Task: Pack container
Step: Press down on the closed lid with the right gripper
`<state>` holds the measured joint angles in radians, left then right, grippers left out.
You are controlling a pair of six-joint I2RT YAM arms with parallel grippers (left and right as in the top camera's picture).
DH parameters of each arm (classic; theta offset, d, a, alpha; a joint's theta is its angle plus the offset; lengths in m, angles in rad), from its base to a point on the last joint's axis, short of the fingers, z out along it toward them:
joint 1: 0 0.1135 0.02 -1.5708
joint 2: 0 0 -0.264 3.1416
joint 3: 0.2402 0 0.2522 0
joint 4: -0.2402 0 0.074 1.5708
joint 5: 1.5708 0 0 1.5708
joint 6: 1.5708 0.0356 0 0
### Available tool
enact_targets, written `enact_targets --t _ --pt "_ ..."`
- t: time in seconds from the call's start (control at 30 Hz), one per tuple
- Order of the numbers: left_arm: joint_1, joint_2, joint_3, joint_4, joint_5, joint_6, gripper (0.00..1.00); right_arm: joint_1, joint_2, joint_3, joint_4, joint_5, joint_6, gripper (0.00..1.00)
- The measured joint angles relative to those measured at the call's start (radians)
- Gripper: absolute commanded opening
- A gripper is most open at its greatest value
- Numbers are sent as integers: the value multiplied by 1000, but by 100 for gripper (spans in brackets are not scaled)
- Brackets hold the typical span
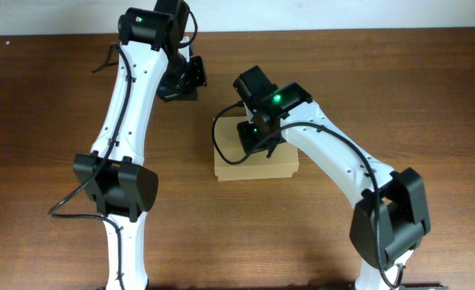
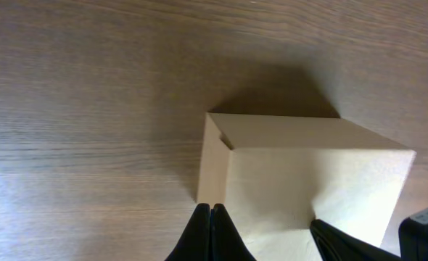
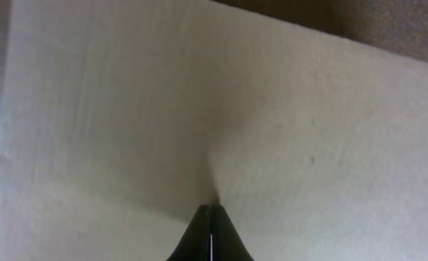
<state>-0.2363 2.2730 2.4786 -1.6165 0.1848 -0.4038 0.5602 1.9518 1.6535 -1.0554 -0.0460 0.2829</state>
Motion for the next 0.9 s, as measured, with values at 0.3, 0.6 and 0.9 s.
enact_targets --t 0.3,0.6,0.9 --pt "0 0 2 -19 -36 -1 2 5 -14 -57 64 6 20 4" --pt "0 0 2 -23 -40 -1 2 5 -20 -68 73 8 31 4" --pt "0 0 40 -68 -40 -1 9 5 -30 -68 68 -2 31 18"
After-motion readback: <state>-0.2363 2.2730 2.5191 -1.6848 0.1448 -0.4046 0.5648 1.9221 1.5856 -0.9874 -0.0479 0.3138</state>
